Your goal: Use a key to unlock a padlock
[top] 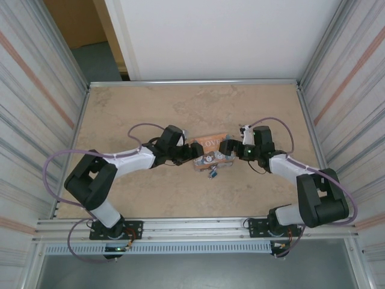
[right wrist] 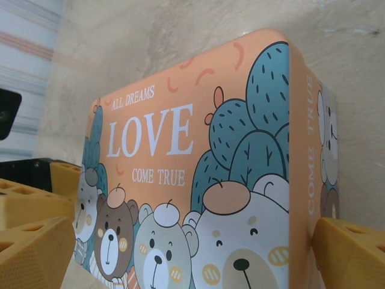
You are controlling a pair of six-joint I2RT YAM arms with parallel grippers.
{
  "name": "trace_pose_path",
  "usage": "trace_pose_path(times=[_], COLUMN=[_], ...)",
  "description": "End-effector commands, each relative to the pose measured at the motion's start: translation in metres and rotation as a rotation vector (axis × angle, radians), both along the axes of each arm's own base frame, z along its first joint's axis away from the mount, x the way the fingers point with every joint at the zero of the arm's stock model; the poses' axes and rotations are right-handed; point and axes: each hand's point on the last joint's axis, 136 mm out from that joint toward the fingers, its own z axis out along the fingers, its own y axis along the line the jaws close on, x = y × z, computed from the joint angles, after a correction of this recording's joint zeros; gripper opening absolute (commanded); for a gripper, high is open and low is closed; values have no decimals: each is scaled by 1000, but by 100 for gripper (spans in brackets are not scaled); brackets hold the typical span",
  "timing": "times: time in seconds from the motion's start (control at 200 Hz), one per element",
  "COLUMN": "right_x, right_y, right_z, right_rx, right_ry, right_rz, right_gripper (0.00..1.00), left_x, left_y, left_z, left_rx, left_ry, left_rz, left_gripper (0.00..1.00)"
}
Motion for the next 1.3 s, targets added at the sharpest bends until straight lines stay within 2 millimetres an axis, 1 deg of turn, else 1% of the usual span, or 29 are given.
trace_pose_path(times=[0.0, 0.12, 0.366, 0.551, 0.666, 0.862, 0.962, 1.087, 1.172, 1.293], right_x=[5, 9, 13, 15, 17, 23, 27, 33, 34, 32], right_y=[16, 28, 62, 89, 97, 96, 91, 79, 70, 49], right_z=[8, 8, 7, 5, 4, 6, 9, 15, 21, 27], right_rx=[-2, -11, -22, -20, -17, -29, -42, -54, -51, -61], right_ry=[-39, -42, -53, -56, -57, -66, -74, -86, -94, -104], right_rz=[64, 87, 149, 194, 202, 191, 179, 140, 120, 73], right_gripper=[99, 99, 99, 99, 99, 99, 99, 99, 99, 99], left_x=[-2, -6, -17, -26, -29, -31, -30, -30, -29, -27], left_y=[-10, -7, 7, 23, 29, 37, 40, 45, 49, 58], left_z=[10, 10, 13, 5, 3, 6, 9, 13, 17, 22], left_rx=[-36, -42, -43, 3, 8, 28, 36, 43, 51, 74], left_ry=[-18, -15, -13, 15, 18, 6, -3, -14, -25, -40], left_rz=[-41, -32, -4, 41, 60, 80, 87, 99, 108, 125], left_gripper=[77, 77, 78, 77, 77, 78, 78, 78, 78, 78])
